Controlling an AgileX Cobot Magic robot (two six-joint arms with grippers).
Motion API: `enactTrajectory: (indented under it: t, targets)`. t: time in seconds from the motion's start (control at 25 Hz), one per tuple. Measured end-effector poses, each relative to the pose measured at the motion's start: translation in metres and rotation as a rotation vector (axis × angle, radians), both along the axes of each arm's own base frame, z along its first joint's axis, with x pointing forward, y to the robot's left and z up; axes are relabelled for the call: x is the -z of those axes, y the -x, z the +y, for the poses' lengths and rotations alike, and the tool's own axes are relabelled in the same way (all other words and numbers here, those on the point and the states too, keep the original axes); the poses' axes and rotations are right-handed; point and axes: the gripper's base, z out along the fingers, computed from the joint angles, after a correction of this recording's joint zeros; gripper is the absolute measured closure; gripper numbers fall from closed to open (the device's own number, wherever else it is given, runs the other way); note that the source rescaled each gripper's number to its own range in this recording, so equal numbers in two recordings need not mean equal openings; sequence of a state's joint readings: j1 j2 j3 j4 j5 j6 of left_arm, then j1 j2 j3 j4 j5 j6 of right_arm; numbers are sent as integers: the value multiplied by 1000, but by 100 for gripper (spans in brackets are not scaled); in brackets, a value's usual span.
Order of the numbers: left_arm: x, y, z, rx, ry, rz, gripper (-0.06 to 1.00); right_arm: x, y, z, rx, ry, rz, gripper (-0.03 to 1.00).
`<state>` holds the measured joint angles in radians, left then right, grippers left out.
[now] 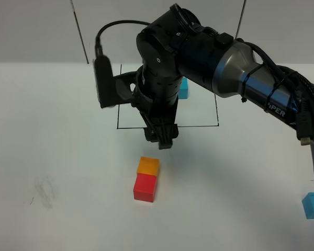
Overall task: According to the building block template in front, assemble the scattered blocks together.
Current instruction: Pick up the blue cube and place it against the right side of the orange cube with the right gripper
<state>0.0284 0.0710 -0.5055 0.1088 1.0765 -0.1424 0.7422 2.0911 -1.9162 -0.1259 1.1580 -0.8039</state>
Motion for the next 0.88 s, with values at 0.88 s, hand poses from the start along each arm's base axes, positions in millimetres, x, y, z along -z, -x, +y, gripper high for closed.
enactTrajectory:
  t: [0.88]
  targets:
    - [0,0,0,0,0,0,94,-21,-32,-57,993,-187,-132,32]
